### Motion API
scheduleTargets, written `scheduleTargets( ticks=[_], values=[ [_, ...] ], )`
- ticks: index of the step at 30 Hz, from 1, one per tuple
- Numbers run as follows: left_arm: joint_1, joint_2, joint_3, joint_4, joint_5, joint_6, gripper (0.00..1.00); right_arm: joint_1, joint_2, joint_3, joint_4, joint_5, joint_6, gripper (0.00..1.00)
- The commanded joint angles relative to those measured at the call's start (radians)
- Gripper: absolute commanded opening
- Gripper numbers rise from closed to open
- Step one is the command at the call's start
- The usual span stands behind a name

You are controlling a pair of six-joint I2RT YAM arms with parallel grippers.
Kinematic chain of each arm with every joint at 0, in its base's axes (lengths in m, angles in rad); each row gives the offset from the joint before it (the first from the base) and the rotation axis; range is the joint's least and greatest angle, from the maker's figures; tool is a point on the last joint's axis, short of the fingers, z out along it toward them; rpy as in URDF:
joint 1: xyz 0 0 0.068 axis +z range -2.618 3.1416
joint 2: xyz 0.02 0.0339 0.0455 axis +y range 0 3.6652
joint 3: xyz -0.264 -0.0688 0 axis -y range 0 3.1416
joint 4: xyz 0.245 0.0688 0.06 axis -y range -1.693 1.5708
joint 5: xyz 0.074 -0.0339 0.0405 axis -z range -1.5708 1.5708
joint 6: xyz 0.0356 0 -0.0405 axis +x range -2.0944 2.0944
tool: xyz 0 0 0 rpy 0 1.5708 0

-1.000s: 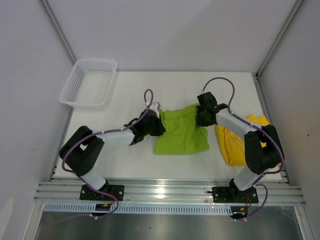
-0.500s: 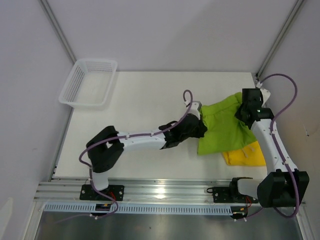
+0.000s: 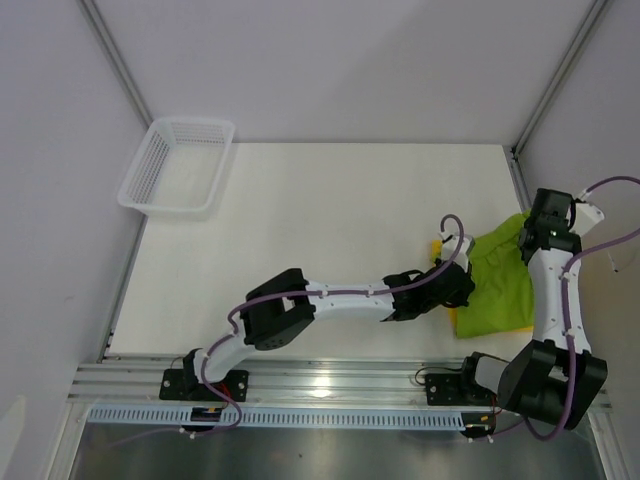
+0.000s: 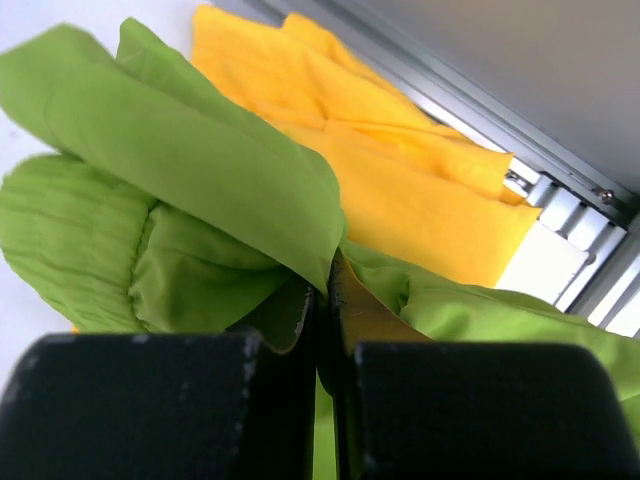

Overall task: Fold and stack the shorts
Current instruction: Neatly place the folded shorts to the corner

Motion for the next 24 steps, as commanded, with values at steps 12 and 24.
scheduleTargets(
  ticks=[12, 24],
  values=[
    [-0.029, 0.078, 0.06, 0.106, -0.054, -0.024, 0.0, -0.167, 0.088, -0.016, 0.19, -0.124, 0.01, 0.0],
    [-0.026, 0.105, 0.121, 0.047, -0.06, 0.004, 0.66, -0.184, 0.218, 0.022, 0.213, -0.135, 0.01, 0.62]
  ],
)
